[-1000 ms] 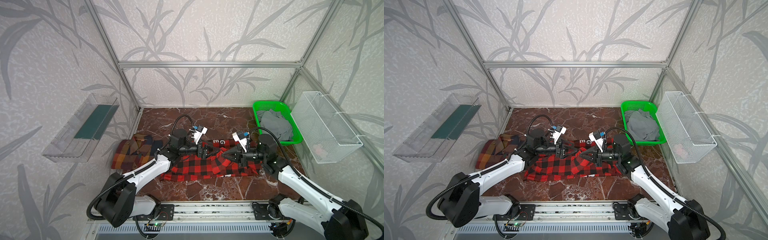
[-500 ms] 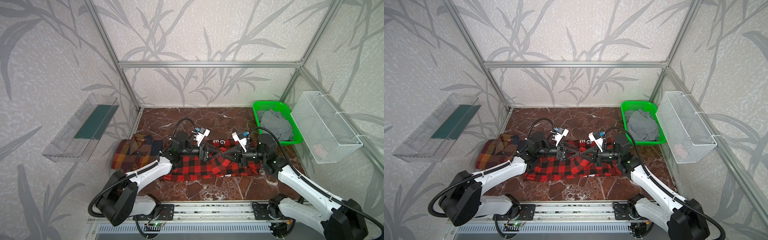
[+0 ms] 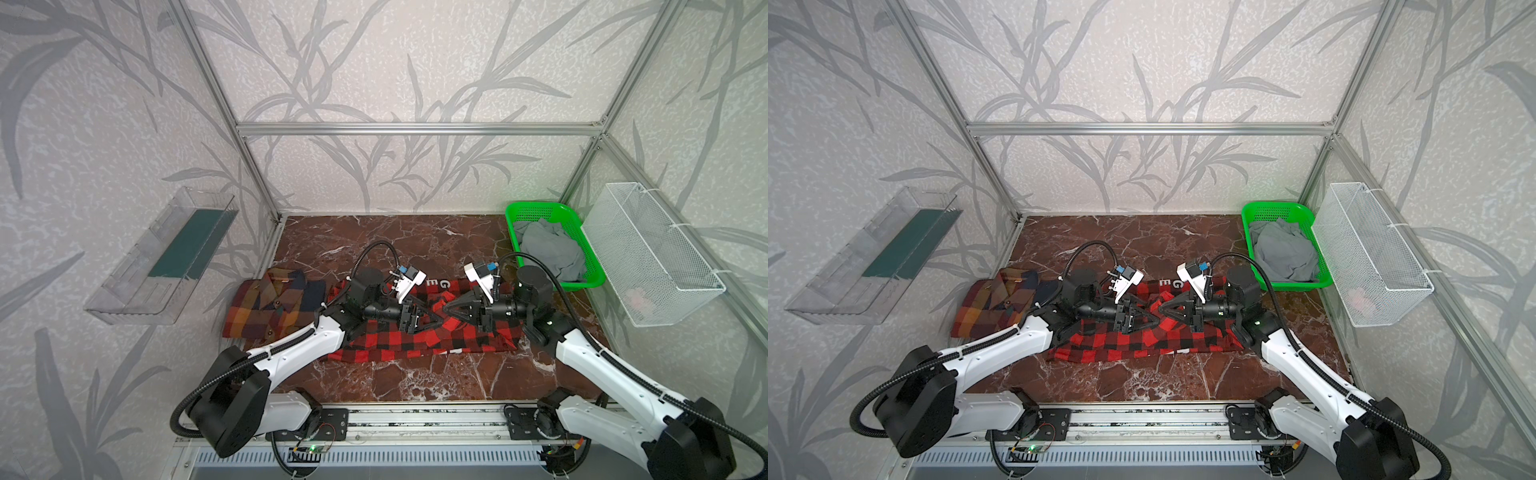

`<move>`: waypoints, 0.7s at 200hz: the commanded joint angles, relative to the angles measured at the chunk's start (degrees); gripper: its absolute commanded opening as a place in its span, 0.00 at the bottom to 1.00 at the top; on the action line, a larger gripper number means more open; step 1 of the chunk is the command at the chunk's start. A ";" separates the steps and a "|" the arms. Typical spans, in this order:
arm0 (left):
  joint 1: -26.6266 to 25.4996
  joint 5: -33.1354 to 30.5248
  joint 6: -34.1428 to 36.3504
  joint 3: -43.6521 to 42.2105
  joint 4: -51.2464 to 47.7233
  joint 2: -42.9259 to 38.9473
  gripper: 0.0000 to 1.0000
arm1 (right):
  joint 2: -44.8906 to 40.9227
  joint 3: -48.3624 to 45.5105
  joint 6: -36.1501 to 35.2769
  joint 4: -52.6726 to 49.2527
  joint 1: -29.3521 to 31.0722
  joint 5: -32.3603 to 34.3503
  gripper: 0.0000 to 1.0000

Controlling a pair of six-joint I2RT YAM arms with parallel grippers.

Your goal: Fold and stack the long sleeve shirts

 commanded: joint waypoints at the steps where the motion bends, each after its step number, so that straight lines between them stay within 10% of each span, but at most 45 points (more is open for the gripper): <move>1: 0.02 1.46 2.19 2.35 -1.62 -0.32 0.70 | 0.30 2.06 -0.83 -0.30 0.35 -0.88 0.00; 46: 0.03 4.97 0.43 4.28 -0.36 2.43 0.50 | 1.34 2.98 -1.18 -1.81 0.44 -0.31 0.00; 80: 0.12 8.36 -0.80 6.36 0.54 4.66 0.09 | 1.14 3.49 -2.06 -3.74 0.53 1.10 0.00; 140: 1.80 -3.86 0.40 5.30 -6.17 0.09 0.00 | -0.58 5.68 -3.24 -10.81 0.20 9.16 0.11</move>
